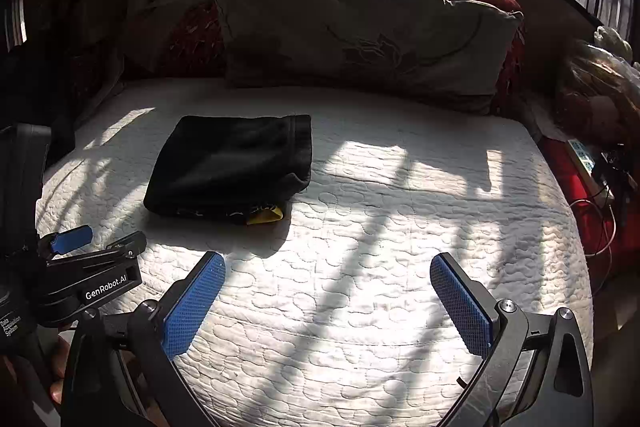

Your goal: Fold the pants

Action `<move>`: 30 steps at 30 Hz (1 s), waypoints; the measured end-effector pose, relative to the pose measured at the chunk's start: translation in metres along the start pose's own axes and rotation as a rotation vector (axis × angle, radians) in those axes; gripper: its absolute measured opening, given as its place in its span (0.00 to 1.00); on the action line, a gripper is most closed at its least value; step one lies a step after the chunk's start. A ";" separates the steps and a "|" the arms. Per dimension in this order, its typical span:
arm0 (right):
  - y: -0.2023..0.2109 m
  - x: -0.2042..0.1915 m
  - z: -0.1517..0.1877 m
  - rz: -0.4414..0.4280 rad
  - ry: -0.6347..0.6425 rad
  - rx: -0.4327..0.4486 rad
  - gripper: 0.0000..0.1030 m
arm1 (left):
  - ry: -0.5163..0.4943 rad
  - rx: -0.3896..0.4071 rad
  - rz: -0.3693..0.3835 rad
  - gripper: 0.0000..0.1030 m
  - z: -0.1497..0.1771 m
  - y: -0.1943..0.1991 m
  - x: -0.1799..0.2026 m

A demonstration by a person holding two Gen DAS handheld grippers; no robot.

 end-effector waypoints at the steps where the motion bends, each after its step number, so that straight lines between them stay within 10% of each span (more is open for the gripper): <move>1: -0.001 0.001 0.001 0.001 -0.004 -0.005 1.00 | -0.004 0.007 0.000 0.72 -0.001 0.001 0.001; 30: -0.004 0.054 0.009 0.050 -0.083 -0.042 1.00 | -0.063 -0.002 0.027 0.72 -0.006 0.000 0.055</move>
Point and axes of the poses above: each gripper's, at about its wrist camera, not at the fingertips, and y roughly against the way its jaws point, x to its right, z to its underside, the point moved 6 cm from there along -y, roughly the way its jaws point, and after that the axes turned 2 degrees about -z, right-handed, at the moved point
